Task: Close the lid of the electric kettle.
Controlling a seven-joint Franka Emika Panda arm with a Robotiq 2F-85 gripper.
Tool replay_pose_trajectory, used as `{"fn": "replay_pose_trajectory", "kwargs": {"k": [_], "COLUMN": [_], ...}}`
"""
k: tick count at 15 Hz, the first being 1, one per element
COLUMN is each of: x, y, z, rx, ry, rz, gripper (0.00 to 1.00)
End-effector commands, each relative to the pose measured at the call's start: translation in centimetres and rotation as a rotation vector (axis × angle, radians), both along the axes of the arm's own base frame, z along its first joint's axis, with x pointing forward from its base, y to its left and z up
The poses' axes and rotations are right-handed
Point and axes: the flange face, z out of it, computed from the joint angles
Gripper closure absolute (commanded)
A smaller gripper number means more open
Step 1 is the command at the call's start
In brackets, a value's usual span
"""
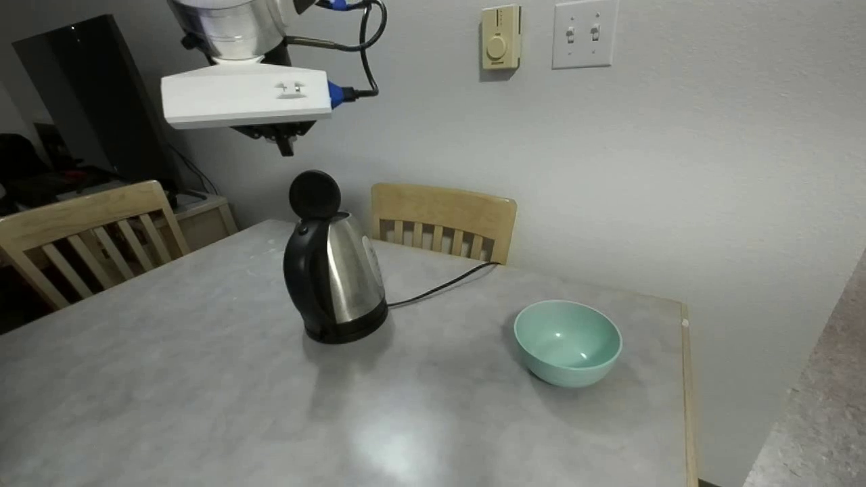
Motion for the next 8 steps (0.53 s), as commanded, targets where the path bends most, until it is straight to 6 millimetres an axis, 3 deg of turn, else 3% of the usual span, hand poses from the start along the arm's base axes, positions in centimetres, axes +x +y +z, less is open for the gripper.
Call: {"fn": "replay_pose_trajectory", "kwargs": {"k": [1,6,8], "x": [0.6,1.1,0.7], "y": [0.0,0.5,0.8], "z": [-2.2,-4.3,-4.0], "rx": [0.000,0.026,0.022], "ry": [0.020,0.097,0.095], "rz": [-0.025,-0.019,-0.012], "gripper": [1.00,1.00,1.00]}}
